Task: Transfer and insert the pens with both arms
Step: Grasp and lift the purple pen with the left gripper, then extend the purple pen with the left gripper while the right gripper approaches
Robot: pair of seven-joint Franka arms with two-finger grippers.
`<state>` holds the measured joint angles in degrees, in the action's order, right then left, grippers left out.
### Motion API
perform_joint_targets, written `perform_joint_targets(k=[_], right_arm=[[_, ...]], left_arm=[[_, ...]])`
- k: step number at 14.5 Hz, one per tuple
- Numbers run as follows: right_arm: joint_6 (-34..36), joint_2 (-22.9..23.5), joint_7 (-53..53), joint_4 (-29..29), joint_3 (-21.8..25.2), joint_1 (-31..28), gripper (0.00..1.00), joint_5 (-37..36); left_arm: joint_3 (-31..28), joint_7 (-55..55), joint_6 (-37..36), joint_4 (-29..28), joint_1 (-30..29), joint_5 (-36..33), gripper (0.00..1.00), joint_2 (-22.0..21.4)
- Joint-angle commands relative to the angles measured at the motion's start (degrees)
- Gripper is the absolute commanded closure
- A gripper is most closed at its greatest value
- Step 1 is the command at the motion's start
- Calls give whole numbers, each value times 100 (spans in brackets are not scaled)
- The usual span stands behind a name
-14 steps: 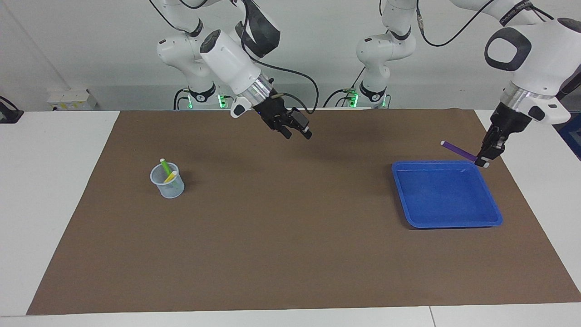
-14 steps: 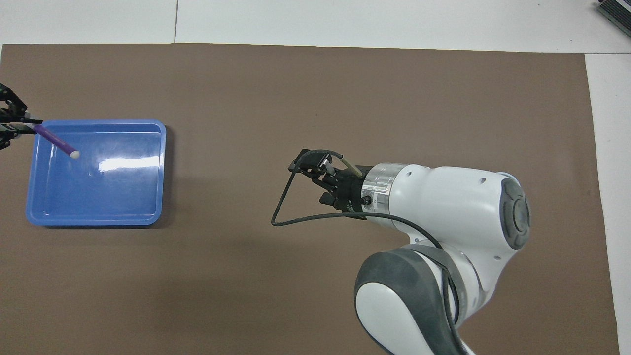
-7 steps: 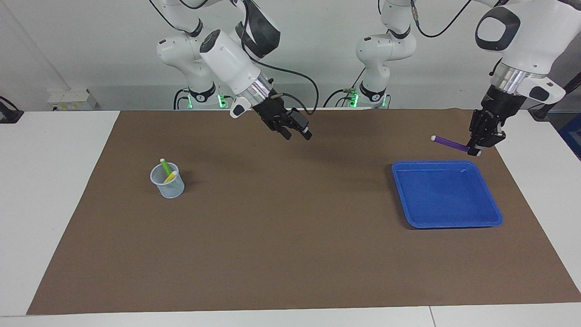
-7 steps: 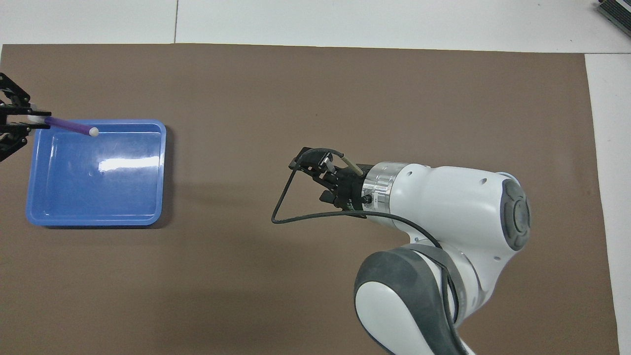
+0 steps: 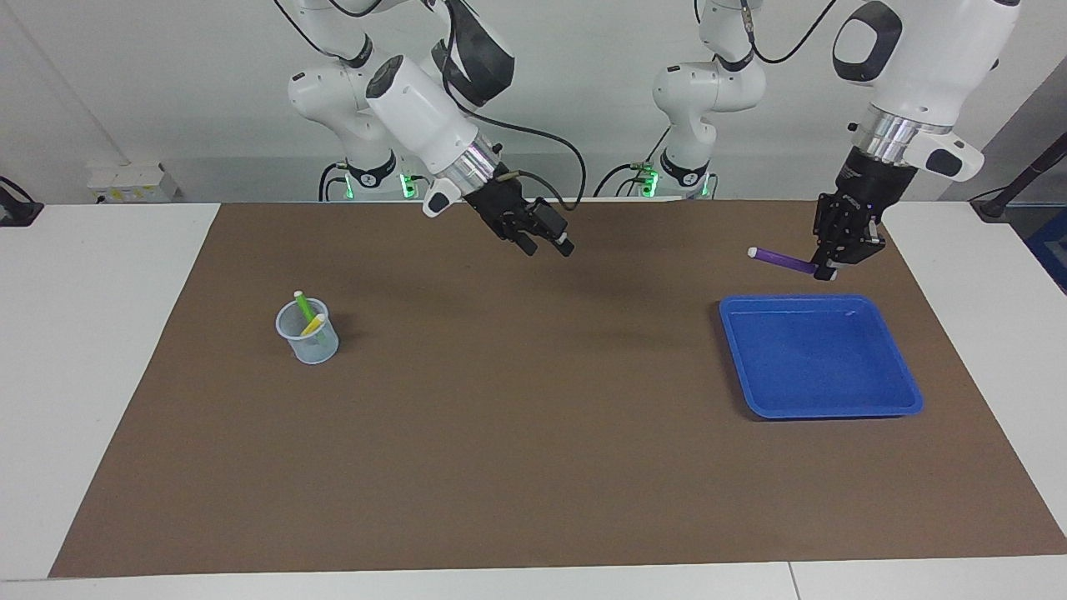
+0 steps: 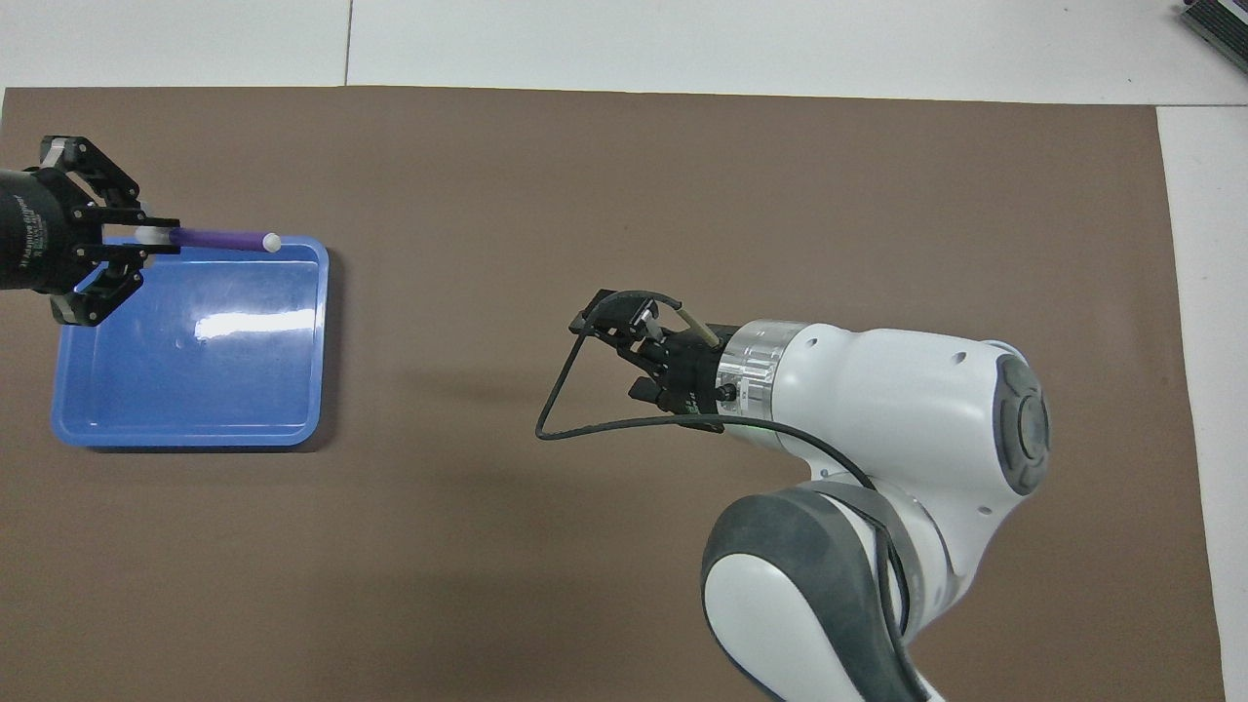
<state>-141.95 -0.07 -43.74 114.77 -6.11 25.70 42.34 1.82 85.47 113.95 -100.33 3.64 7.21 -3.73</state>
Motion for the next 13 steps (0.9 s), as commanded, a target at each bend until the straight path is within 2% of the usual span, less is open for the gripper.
perform_joint_targets(k=[1, 7, 11, 13], right_arm=[[-87, -2, -38, -139, 5, 14, 0, 510], [-148, 59, -205, -473, -4, 40, 0, 573], [-807, 138, -214, -482, -4, 303, 0, 828], [-843, 208, -214, -604, -4, 304, 0, 828]], left_arm=[[-76, 705, -31, -267, 444, -404, 100, -242], [-76, 1963, -119, -390, 1173, -1142, 100, -339], [-76, 2456, -312, -399, 1561, -1424, 100, -400], [-59, 2535, -312, -399, 1596, -1424, 100, -401]])
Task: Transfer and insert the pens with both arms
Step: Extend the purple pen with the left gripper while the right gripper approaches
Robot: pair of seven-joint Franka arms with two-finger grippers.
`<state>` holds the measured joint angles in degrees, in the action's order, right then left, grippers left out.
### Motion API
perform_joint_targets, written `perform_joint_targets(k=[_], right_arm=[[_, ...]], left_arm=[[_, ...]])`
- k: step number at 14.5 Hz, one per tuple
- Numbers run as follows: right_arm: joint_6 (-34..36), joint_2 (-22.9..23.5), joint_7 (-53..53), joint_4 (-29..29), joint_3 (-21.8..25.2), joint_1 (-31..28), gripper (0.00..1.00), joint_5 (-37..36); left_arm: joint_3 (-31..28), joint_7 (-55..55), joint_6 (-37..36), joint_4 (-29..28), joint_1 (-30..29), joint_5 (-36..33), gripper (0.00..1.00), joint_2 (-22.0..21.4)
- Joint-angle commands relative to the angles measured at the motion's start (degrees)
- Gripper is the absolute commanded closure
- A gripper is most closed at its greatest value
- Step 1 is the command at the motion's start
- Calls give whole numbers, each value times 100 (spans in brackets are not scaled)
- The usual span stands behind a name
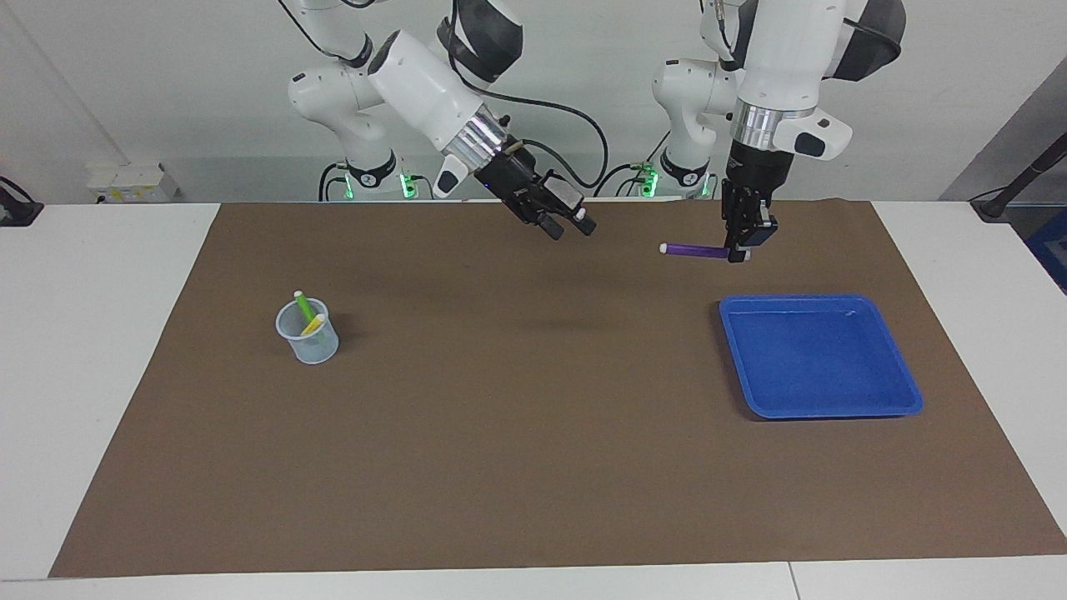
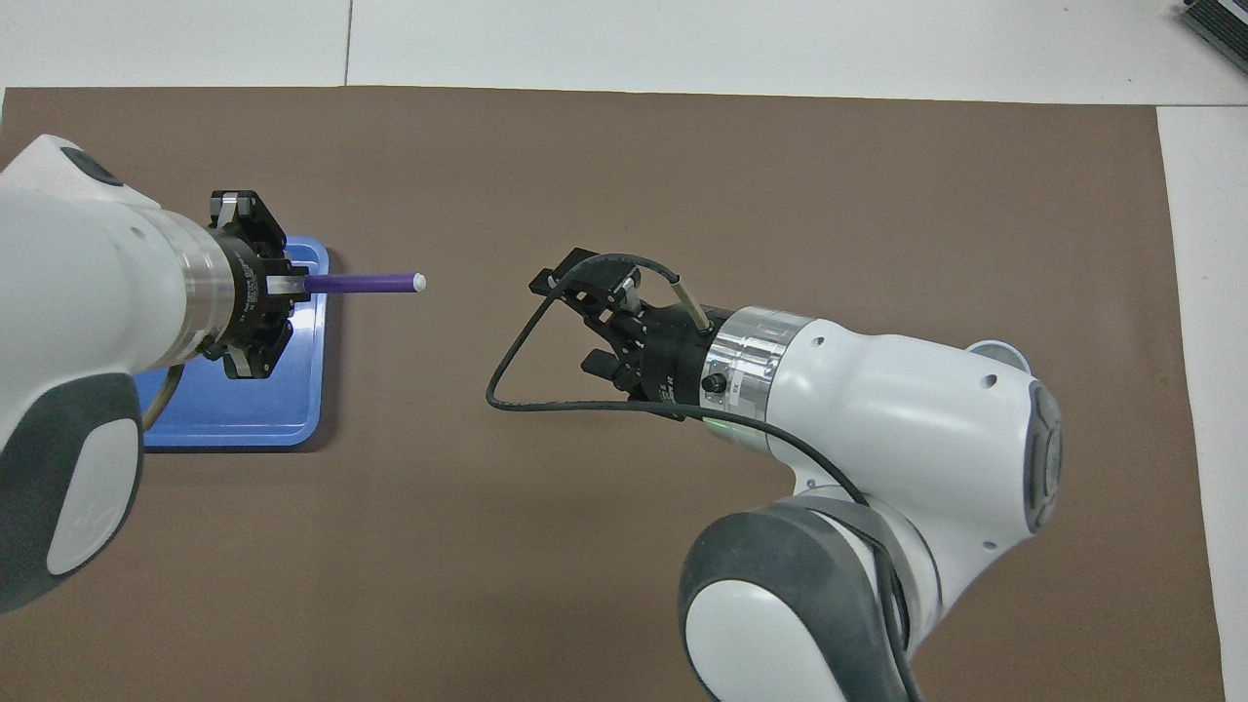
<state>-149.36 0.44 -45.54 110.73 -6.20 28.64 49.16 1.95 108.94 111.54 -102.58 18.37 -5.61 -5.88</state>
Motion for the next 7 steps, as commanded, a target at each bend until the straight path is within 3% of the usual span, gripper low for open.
perform_joint_targets(k=[1, 7], right_arm=[[-120, 237, -34, -306, 5, 1, 0, 147], [-321, 413, -184, -553, 5, 203, 0, 156]], left_arm=[[-45, 198, -71, -175, 123, -134, 100, -195], [-10, 242, -62, -175, 132, -134, 100, -195]])
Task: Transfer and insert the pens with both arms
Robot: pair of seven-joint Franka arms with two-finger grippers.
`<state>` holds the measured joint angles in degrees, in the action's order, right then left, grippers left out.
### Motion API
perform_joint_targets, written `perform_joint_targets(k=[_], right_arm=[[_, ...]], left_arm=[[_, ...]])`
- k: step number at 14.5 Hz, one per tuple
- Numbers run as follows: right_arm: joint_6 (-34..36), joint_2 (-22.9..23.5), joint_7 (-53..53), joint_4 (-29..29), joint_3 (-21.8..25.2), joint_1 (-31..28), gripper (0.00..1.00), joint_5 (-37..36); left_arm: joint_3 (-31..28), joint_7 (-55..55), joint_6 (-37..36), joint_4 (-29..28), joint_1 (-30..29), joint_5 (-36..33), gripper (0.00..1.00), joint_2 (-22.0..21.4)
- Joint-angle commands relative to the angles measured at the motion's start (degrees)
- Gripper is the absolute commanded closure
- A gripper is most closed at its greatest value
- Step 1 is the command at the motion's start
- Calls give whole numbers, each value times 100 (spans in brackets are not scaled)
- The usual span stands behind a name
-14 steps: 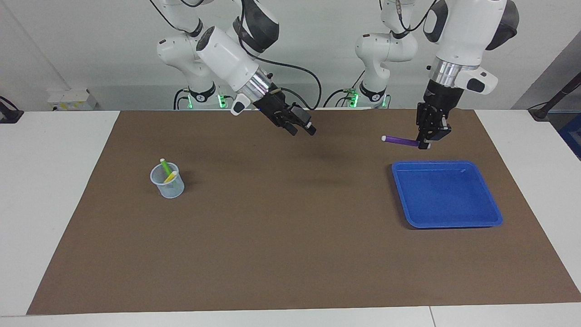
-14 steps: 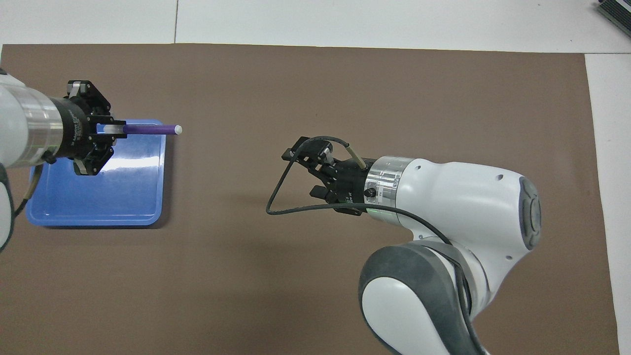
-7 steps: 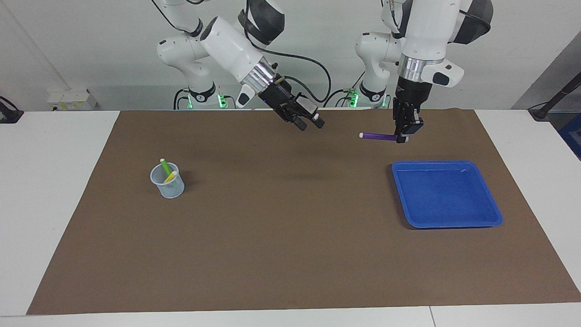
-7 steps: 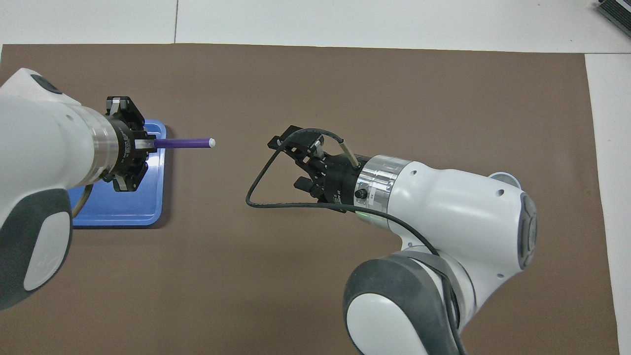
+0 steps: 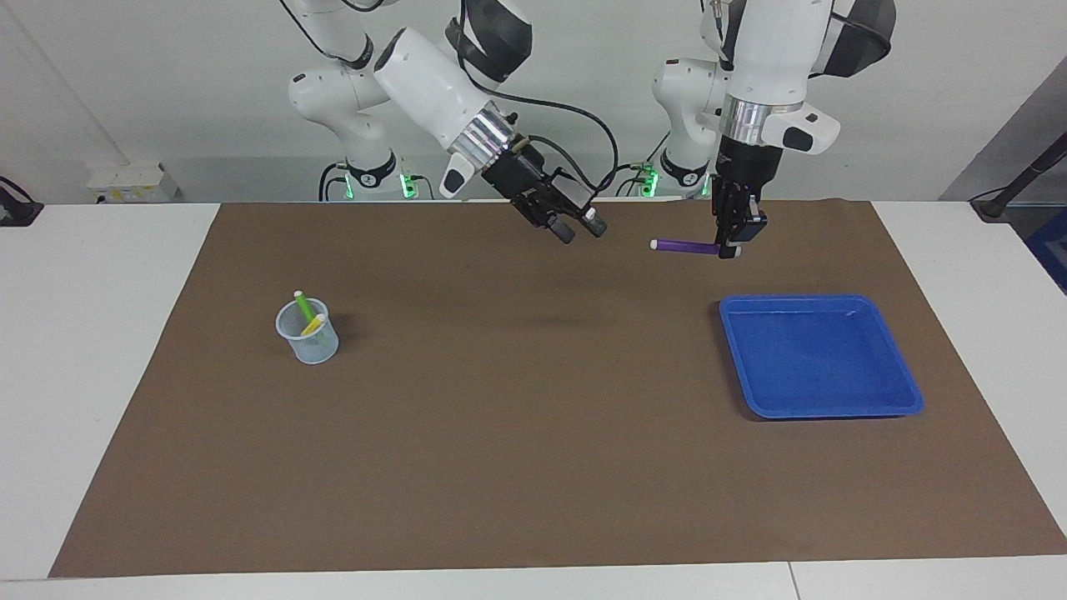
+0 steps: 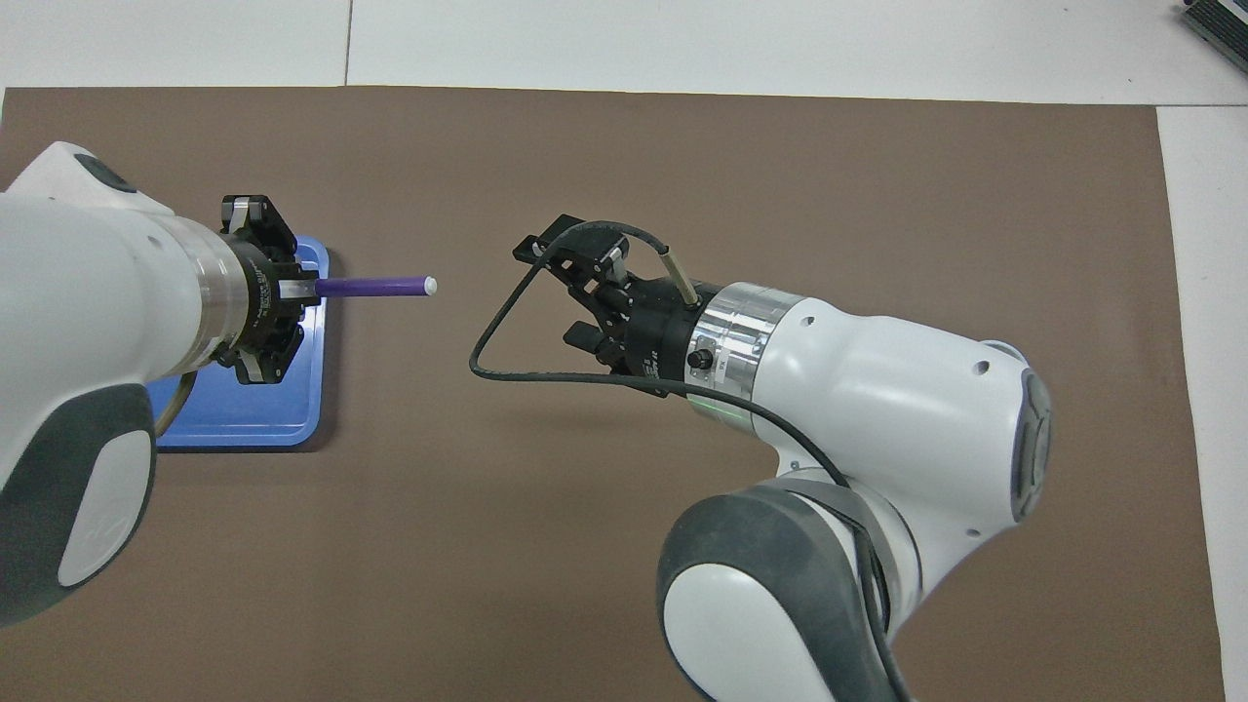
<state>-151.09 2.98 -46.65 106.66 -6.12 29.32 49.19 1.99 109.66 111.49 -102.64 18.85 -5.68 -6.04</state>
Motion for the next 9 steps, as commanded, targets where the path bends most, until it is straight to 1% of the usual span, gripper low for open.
perform_joint_targets(k=[1, 3, 5, 9], right_arm=[[-322, 219, -63, -189, -3, 179, 0, 152], [-630, 439, -98, -338, -3, 389, 0, 152], [-728, 623, -238, -549, -3, 512, 0, 143], [-851, 756, -292, -708, -3, 627, 0, 117]], left_arm=[[-14, 187, -49, -169, 83, -127, 100, -178], [-14, 196, -49, -169, 83, -127, 100, -178], [-6, 231, -40, -169, 83, -127, 100, -178], [-5, 240, -49, -169, 83, -127, 100, -178]])
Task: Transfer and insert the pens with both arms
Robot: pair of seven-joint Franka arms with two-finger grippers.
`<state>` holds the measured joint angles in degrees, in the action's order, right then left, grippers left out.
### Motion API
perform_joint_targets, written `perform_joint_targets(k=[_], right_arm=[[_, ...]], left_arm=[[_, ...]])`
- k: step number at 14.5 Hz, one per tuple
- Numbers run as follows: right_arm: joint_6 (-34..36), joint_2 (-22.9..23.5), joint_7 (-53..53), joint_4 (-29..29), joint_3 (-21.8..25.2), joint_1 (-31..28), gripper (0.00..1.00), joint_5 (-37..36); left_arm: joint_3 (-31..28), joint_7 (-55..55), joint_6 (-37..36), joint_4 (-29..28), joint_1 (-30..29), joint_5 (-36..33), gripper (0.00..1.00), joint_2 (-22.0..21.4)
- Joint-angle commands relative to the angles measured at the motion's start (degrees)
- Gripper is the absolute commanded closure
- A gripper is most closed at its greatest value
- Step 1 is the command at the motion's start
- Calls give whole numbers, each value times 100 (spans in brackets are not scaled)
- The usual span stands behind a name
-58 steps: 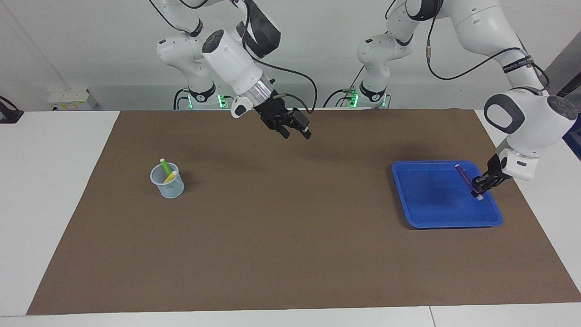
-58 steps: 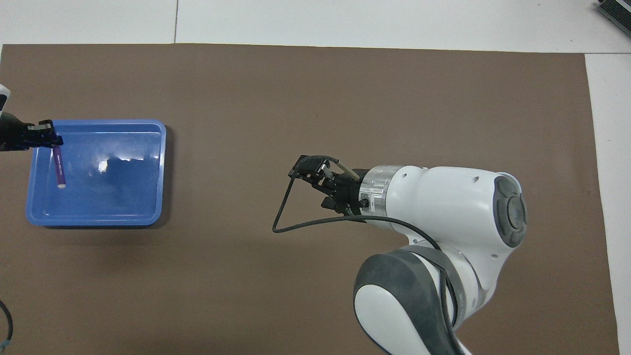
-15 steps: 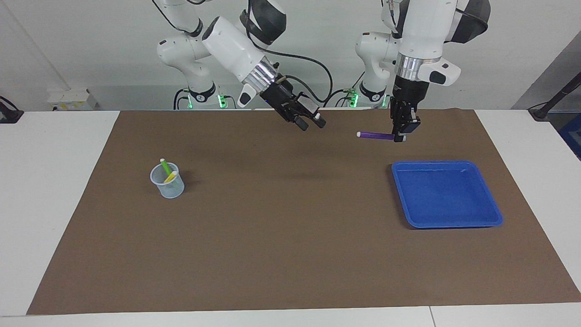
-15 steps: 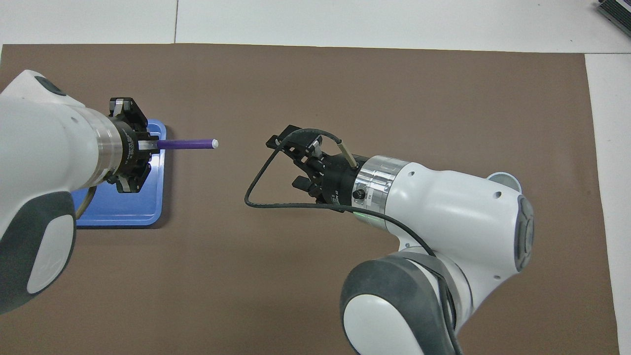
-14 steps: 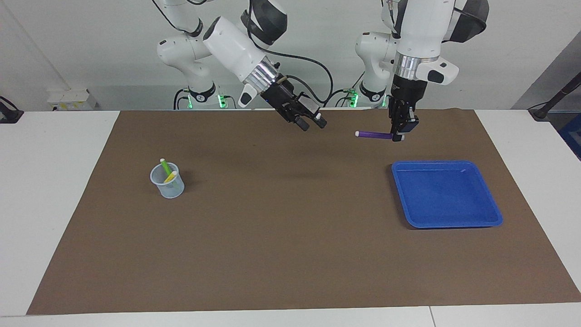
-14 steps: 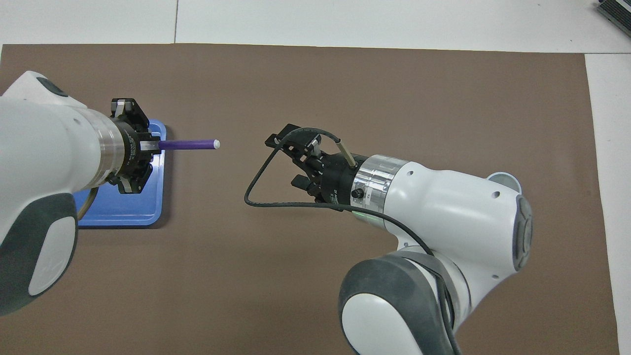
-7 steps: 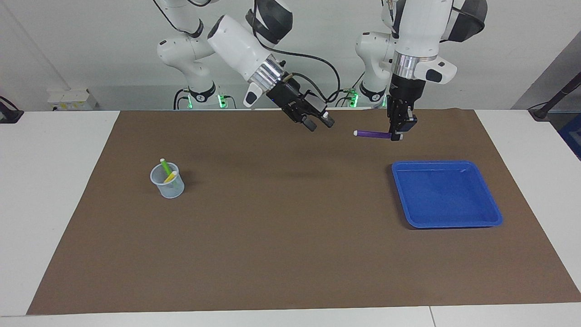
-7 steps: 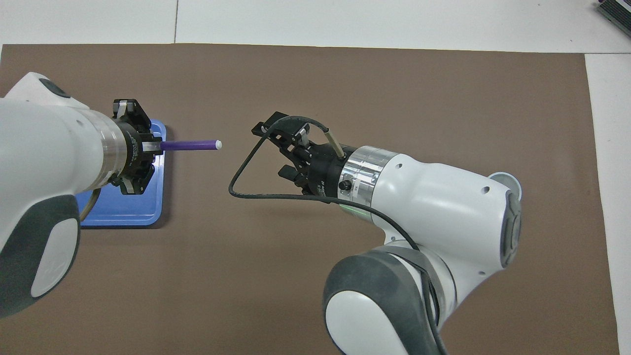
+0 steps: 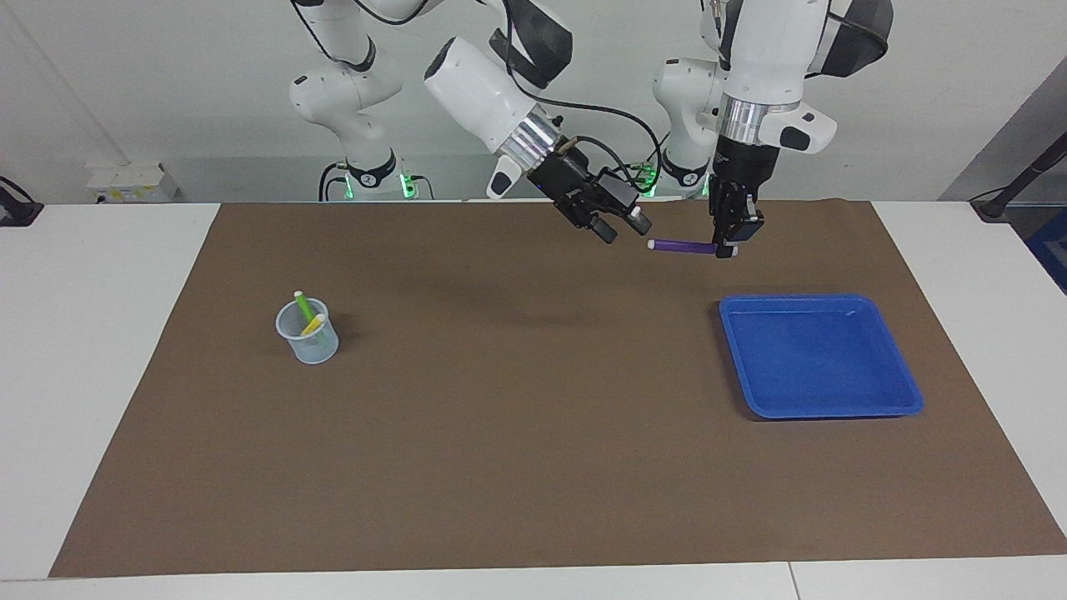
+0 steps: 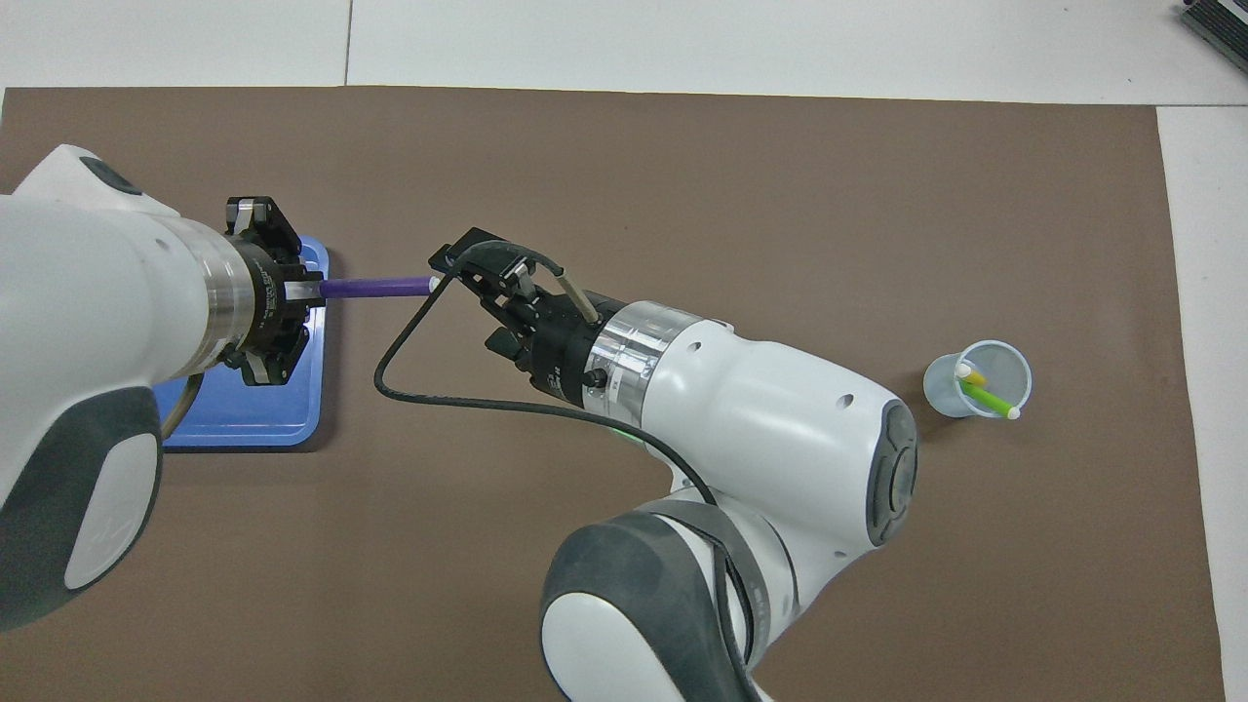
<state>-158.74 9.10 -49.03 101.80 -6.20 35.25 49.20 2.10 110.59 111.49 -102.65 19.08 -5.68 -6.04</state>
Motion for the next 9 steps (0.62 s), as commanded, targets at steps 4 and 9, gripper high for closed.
perform_joint_targets(k=[4, 9], right_arm=[[-175, 197, -54, -248, 4, 228, 5, 108], [-333, 276, -45, -275, 4, 343, 19, 81]], left_arm=[[-7, 208, -58, -159, 61, -127, 100, -204], [28, 208, -66, -159, 61, -127, 100, -213]])
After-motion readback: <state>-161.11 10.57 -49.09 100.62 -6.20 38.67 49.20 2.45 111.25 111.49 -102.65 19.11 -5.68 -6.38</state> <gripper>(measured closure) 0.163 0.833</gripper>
